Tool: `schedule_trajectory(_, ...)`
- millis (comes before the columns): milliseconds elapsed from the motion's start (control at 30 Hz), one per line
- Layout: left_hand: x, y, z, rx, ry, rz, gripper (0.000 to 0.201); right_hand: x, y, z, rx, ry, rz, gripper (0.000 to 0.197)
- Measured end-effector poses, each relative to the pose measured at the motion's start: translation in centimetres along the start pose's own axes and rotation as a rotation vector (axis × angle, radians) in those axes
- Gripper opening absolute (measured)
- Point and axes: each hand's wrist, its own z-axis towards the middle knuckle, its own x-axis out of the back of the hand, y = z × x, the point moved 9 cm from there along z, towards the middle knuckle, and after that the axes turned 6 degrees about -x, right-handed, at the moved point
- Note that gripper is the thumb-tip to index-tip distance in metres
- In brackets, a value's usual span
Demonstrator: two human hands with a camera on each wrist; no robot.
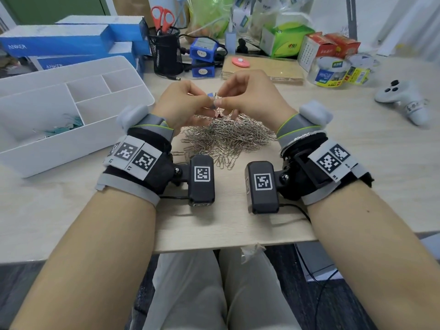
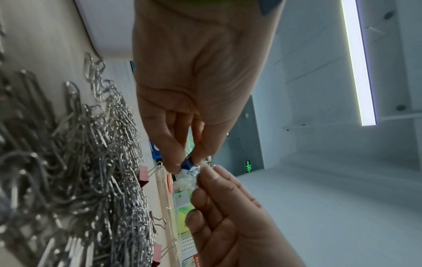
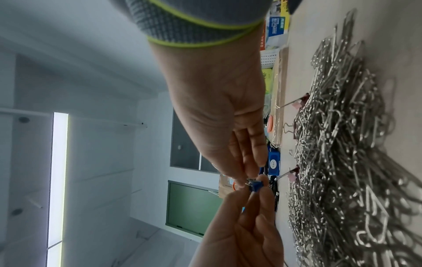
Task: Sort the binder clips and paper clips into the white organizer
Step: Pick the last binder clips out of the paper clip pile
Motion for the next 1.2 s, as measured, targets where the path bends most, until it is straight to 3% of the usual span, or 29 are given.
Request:
schedule_trajectory(200,0.0,0.1,-0.1,0.002,0.017,0.076,0.020,0.2,0.3,-0.1,-0.032,0.020,-0.032,0.029)
schedule_trajectory(633,0.0,0.1,-0.1,0.016,0.042,0.176,0.008,-0.4,0.1,-0.3,-0.026,-0.018,-0.004,0.014)
schedule_trajectory(1067,-0.1,0.4,0.0,0.000,-0.001,0.066,0.012,-0.1,0.1,-0.4,-0.032,-0.112,0.180,0.015)
schedule_trajectory(1200,-0.1,0.4,0.1,-0.038,-0.041,0.053,0.009,-0.9,0.1,-0.6,-0.029,-0.165,0.135,0.022)
